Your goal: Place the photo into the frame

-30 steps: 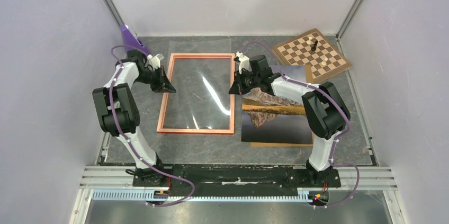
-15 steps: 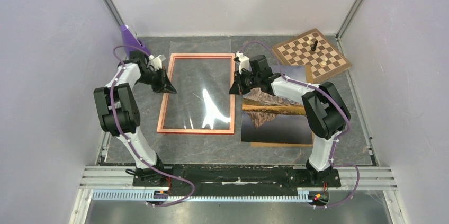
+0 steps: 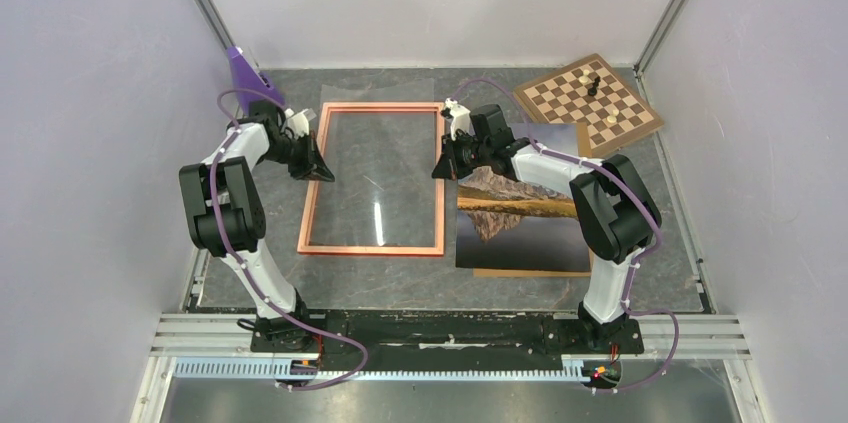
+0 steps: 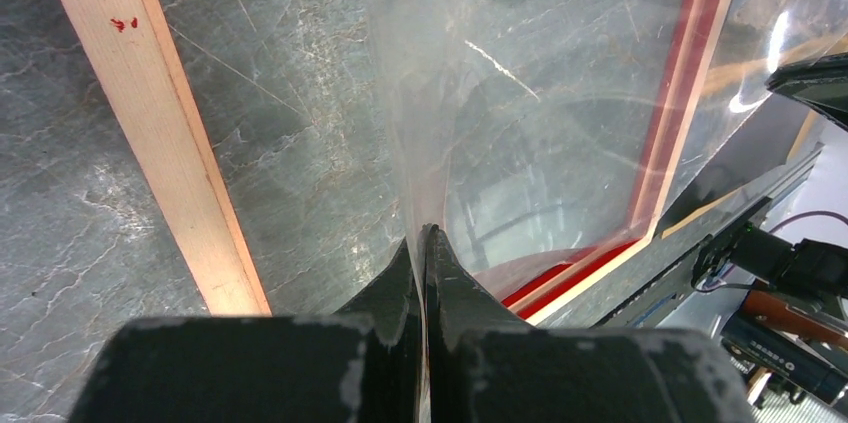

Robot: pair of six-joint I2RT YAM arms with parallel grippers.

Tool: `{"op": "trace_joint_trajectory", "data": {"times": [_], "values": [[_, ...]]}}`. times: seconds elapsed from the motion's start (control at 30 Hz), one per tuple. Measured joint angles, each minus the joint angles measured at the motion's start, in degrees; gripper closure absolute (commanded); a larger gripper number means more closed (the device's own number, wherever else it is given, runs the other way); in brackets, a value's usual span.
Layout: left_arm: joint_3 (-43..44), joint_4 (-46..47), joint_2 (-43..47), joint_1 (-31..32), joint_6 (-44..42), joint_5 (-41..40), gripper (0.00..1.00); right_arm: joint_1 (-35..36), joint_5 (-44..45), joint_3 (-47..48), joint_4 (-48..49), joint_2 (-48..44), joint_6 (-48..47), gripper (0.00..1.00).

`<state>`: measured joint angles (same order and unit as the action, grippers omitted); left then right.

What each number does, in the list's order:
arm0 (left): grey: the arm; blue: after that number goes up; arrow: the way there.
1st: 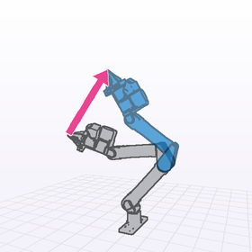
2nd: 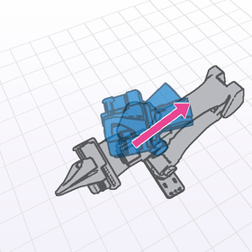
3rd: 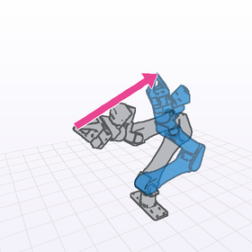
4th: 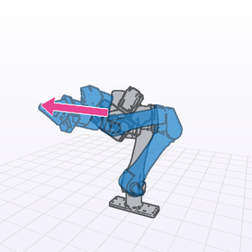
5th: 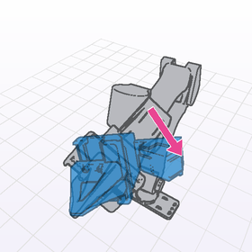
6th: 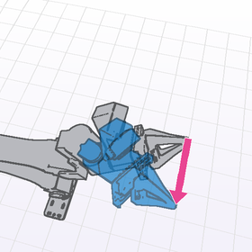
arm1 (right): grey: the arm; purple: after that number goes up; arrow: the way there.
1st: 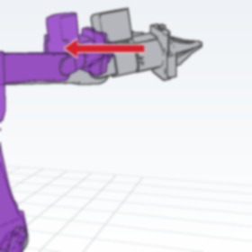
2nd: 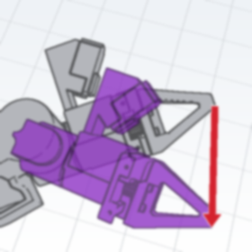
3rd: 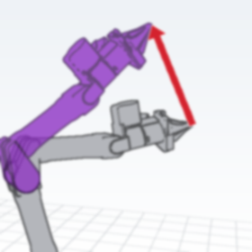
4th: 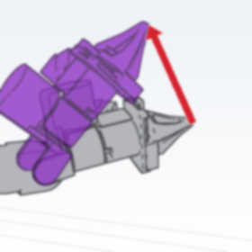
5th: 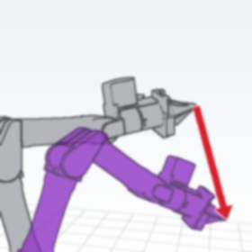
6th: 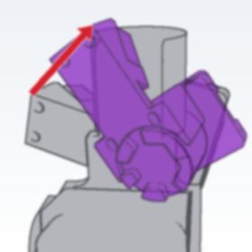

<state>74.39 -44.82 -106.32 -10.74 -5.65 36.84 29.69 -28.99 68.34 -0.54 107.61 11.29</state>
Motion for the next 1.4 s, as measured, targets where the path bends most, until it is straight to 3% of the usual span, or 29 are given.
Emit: {"op": "trace_joint_trajectory", "data": {"times": [1.03, 1.4], "values": [[-0.55, 0.42, 0.0, 0.44, -0.79, -4.07, 0.75, 0.37, 2.16, -0.81, 0.61, 0.13, -0.02, 1.0], [-0.55, 0.42, -0.02, 0.85, -0.87, -5.57, 0.71, 0.37, 3.39, -3.21, 2.99, 0.13, 0.04, 1.0]]}}
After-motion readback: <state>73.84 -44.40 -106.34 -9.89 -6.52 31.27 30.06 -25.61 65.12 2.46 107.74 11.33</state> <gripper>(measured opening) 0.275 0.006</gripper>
